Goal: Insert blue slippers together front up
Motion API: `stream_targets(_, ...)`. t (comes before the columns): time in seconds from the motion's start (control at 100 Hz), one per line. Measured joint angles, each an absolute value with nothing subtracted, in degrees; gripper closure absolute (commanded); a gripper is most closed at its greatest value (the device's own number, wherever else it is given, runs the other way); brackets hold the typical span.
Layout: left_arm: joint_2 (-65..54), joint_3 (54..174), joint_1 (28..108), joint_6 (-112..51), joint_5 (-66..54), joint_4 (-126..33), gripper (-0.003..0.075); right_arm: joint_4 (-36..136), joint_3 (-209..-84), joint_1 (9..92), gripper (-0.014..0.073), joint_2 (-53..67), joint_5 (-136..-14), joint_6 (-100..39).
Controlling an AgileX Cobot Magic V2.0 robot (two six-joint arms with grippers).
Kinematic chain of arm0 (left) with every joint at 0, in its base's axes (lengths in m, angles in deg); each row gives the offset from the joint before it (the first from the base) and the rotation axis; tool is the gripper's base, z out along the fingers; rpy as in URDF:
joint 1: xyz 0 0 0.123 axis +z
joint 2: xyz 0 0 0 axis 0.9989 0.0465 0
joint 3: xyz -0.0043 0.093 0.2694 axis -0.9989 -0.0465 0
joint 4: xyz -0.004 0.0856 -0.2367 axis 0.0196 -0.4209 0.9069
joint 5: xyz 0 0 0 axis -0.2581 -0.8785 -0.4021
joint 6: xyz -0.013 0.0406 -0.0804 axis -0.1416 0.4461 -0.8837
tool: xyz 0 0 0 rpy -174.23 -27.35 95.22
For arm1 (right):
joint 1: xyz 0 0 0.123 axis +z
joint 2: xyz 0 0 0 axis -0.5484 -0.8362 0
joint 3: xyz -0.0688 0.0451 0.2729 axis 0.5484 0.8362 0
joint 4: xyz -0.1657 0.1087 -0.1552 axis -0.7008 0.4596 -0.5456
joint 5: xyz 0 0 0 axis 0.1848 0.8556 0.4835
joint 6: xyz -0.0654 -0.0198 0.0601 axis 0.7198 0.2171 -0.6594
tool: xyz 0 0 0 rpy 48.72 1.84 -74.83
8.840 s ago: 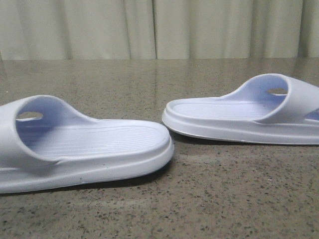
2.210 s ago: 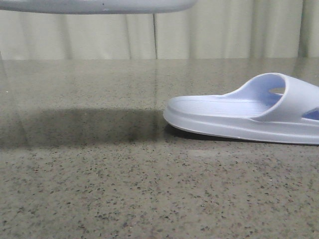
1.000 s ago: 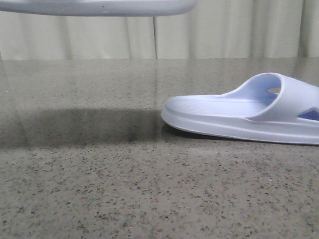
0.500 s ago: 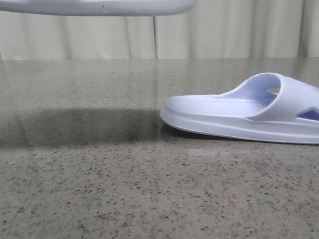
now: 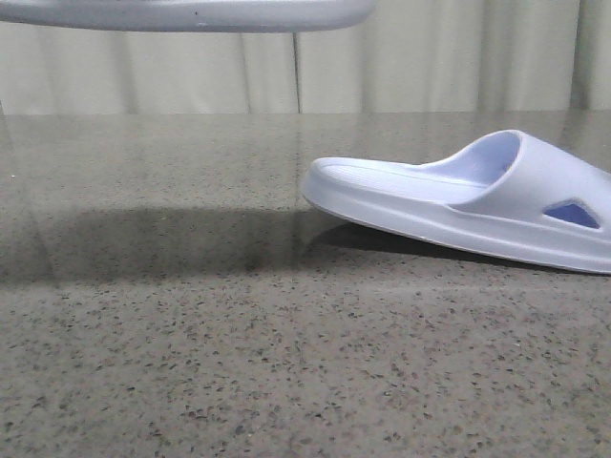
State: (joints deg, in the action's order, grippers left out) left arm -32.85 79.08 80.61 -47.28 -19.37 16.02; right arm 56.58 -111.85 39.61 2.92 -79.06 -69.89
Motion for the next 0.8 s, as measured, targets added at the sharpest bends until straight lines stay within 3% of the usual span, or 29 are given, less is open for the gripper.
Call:
stream_targets(0.2,-32.85,79.08,80.61,-47.28,-19.35,16.02,0.0705,57.55,-111.55,39.61,0.0685,3.06,-81.87,-69.89)
stream_targets(0.51,-32.85,79.08,80.61,-47.28,-19.22,16.02,0.0705,57.79,-111.11,39.61,0.0685,11.03,-95.88,-69.99)
stream_targets(0.8,-32.85,79.08,80.61,-47.28,-18.89,15.91,0.0705,58.18,-115.18,39.61,0.0684,20.41,-95.24,-69.99)
